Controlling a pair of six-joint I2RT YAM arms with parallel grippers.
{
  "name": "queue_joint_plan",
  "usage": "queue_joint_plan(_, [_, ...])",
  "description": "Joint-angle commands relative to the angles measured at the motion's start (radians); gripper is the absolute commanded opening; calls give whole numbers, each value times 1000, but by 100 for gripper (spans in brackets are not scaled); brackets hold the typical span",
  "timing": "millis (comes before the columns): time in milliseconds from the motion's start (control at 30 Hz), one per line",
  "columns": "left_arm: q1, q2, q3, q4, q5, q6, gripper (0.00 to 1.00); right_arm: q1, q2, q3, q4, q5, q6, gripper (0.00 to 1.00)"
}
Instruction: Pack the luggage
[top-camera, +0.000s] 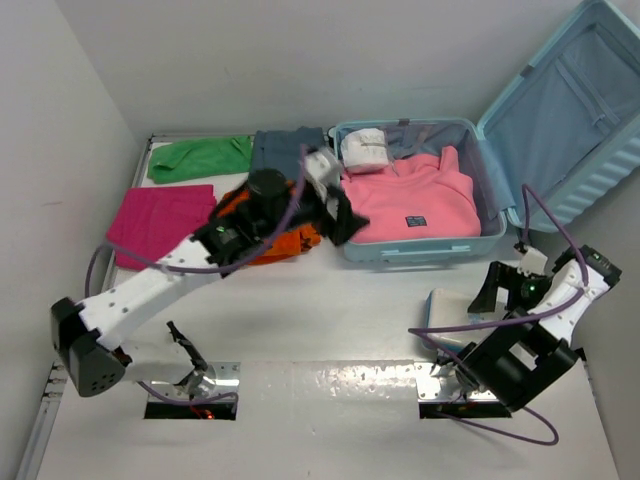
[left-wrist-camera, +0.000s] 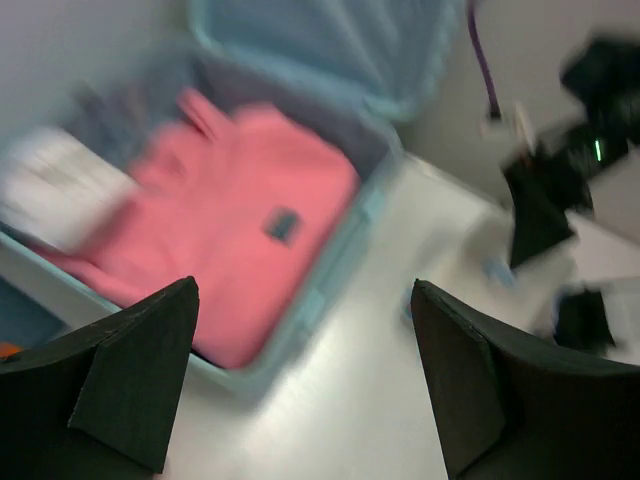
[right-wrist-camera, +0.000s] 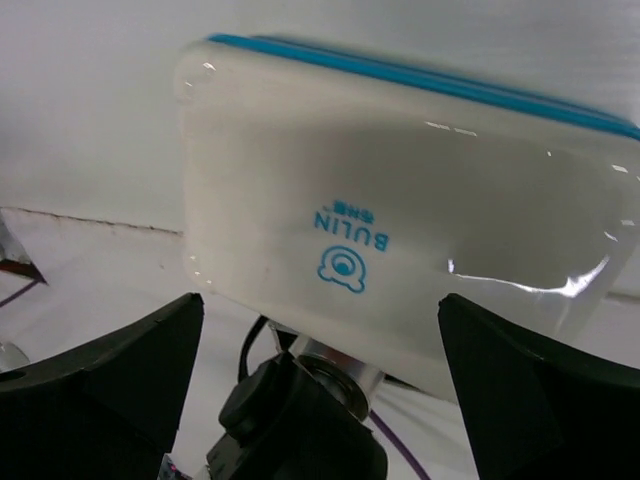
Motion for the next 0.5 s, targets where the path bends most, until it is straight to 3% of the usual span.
queue_joint_plan(0, [-32,27,-181,-80,135,-128,88,-21,-37,2,-209,132,-33,99])
queue_joint_plan(200, [-41,-23,-425,145,210,-301,89,-77,-120,29,-158,339,-5,99])
queue_joint_plan(367, [-95,24,-520,340,240,-436,91,-77,-187,-19,-16,462,-143,99])
queue_joint_plan(467, [-140,91,-546,474,240,-458,92,-112,-157,-53,30,446,-219,99])
